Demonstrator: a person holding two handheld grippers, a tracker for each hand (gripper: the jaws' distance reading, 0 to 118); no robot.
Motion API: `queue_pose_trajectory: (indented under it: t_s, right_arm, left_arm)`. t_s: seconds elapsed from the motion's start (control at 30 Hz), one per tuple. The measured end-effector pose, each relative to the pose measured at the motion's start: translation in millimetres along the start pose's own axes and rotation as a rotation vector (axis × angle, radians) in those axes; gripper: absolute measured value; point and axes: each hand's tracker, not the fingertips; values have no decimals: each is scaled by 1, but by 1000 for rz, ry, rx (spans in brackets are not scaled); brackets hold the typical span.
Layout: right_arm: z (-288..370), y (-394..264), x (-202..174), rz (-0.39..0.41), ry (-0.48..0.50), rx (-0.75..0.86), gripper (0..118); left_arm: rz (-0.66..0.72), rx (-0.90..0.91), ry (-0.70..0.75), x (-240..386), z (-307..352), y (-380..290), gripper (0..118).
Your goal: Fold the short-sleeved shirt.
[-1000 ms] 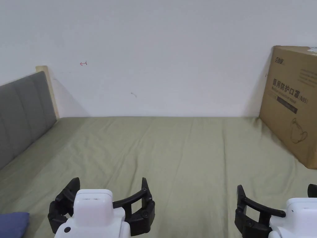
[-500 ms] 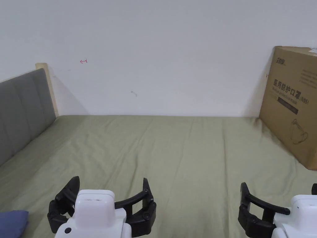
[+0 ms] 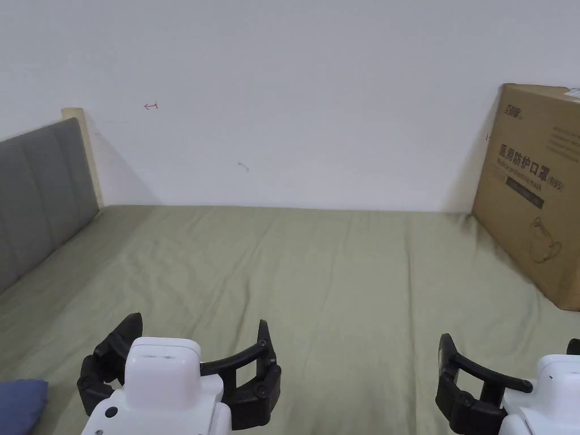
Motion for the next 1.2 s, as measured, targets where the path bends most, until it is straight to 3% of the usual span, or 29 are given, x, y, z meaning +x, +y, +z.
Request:
queue_pose_trajectory:
  t_s: [0.23, 0.47, 0.77, 0.97, 1.2]
  right_arm:
    - [-2, 3, -2, 5, 3, -20, 118]
    - [-11, 5, -5, -15, 15, -61, 118]
    - [-18, -1, -14, 16, 25, -103, 118]
    - [-19, 0, -16, 11, 35, -106, 118]
    - [-19, -1, -15, 5, 34, -102, 118]
  left_arm:
    - [29, -33, -69, -6, -8, -1, 118]
    - [18, -217, 71, 1, -26, 7, 118]
    - [0, -268, 137, 12, -33, 4, 118]
    - [220, -306, 61, -6, -37, 11, 118]
    - [164, -285, 107, -6, -33, 17, 118]
